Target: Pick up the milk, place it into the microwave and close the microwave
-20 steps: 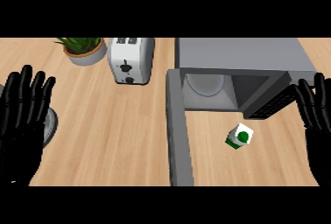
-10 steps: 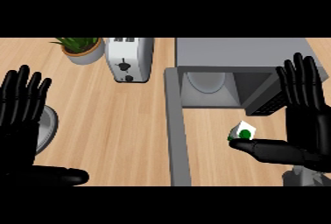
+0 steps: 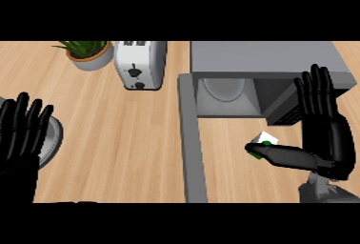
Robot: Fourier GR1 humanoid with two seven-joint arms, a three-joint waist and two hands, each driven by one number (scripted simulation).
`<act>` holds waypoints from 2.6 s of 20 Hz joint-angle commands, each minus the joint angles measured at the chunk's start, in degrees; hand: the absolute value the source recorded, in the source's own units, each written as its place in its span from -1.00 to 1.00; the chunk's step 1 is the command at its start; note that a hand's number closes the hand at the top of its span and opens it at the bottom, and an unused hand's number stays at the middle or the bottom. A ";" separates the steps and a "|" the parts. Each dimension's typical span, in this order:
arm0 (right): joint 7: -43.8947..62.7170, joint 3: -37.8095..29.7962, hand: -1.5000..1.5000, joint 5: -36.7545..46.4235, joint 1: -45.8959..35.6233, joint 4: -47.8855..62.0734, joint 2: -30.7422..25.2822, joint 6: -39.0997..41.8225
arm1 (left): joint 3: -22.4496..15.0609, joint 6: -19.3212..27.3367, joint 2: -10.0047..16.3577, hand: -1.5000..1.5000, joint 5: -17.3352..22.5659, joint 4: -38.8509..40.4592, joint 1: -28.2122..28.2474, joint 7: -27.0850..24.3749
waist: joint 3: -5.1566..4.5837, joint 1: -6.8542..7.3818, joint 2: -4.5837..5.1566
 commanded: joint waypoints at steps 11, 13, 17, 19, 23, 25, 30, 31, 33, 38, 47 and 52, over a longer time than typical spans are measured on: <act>-14.85 -1.29 -1.00 2.26 5.52 17.69 1.20 0.22 | -5.51 -0.54 -3.46 -1.00 -4.07 -7.47 8.03 0.27 | 0.05 -0.03 0.06; -13.80 -1.27 -1.00 1.46 9.64 13.33 0.20 1.34 | -2.81 -4.24 -1.97 -1.00 -0.68 -6.60 11.77 -3.69 | 0.02 -0.11 -0.02; -22.67 -4.08 -1.00 1.20 7.92 24.47 -0.08 1.58 | -3.12 -3.62 -2.05 -1.00 -0.74 -9.77 12.02 -0.95 | 0.04 0.04 0.05; -22.05 -3.63 -1.00 0.41 12.09 21.69 -0.34 2.85 | -4.29 -3.07 -2.97 -1.00 -1.22 -10.60 12.24 0.10 | 0.03 -0.15 0.00; -31.66 -6.82 -1.00 -0.07 7.85 35.12 0.02 2.39 | -4.93 -2.99 -2.91 -1.00 -1.24 -13.76 12.79 2.72 | 0.07 0.10 0.07; -30.31 -3.44 -1.00 0.91 7.12 35.50 1.46 -1.71 | -11.88 0.28 -3.72 -1.00 -7.73 -13.06 15.59 -1.44 | 0.05 0.14 0.02; -36.93 -9.26 -1.00 -1.83 2.74 45.95 -1.67 3.35 | -12.91 -0.20 -3.73 -1.00 -7.07 -12.58 17.05 -1.52 | 0.05 0.15 0.03; -38.22 -11.57 -1.00 -3.68 -0.11 50.09 -4.12 6.09 | -10.67 -1.32 -3.73 -1.00 -5.65 -14.79 17.61 -0.10 | 0.06 0.30 0.06; -42.39 -10.23 -1.00 -4.29 3.99 50.30 -1.74 7.51 | -8.58 -1.90 -3.39 -1.00 -4.82 -15.25 17.65 -0.13 | 0.04 0.13 0.02; -46.35 -13.65 -1.00 -4.53 -6.03 65.11 -5.47 8.04 | -6.56 -1.27 -2.88 -1.00 -4.21 -14.10 11.92 2.99 | 0.07 0.19 0.12; -63.22 -15.77 -1.00 -1.89 -13.45 89.94 -6.73 8.63 | -3.63 -5.11 -2.75 -1.00 -0.71 -8.57 16.27 -6.70 | 0.13 1.04 0.37; -66.96 -10.48 1.00 4.64 -12.23 87.04 -8.00 2.99 | -7.47 -2.72 -3.73 -1.00 -3.14 -14.84 17.46 -1.17 | 0.17 1.25 0.33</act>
